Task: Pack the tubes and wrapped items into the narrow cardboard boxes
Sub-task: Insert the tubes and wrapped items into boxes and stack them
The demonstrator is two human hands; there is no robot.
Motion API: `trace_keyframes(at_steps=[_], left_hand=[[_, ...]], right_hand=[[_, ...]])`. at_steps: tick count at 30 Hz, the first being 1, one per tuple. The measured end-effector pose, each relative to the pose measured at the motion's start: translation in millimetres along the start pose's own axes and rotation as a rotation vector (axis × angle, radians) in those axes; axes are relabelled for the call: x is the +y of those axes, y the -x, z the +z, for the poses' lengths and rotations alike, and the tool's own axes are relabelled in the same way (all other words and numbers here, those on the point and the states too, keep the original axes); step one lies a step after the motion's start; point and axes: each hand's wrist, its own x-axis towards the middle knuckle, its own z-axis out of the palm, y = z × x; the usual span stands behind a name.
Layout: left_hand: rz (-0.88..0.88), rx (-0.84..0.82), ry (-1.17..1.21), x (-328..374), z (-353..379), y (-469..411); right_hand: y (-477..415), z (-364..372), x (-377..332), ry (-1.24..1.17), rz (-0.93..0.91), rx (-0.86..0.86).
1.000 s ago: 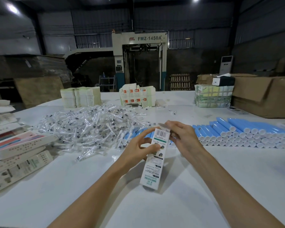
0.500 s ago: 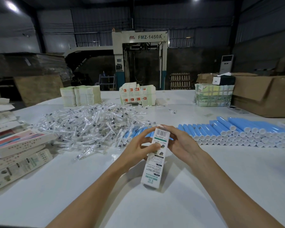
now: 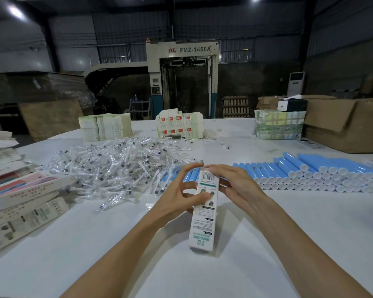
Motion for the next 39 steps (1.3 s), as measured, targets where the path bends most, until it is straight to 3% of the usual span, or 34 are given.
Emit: trace_keyframes(at_steps=[8,13,20,23,28,33,36,39], left_hand=[[-0.009,0.040,0.014,-0.8,0.9,-0.8],[-0.024,0.053,0.013,-3.5,0.2,-1.5],[0.007,0.056,0.019,-3.8,4.2,-0.6],[0.008,0.067,0.031,-6.2,5.6,-1.3],[0.034,0.155,0.235,-10.7,1.7,-5.7],[0.047,0.283,0.356,-15.2,-10.9,-7.8],[0.054,0.310,0.313,-18.5,-13.9,-8.4],[0.047,0.312,0.203,-17.3,-9.9,-5.6]], right_hand=[[4.2,-2.6,-2.6,0.188,-0.081,-0.118],[1.1,-1.0,5.5,0.416,-0.223,-0.020],[1.9,-4.1,2.6,0.416,-0.269,-0.006],[1.4,-1.6,7.4,0.355,-0.244,0.013],[5.0,10.7,16.7,0.000,-0.056,0.003],[6.8,12.7,30.6,0.022,0.206,-0.108],[14.6,19.0,31.9,0.011,0.195,-0.225],[23.5,22.8,25.8,0.089,0.162,-0.171]])
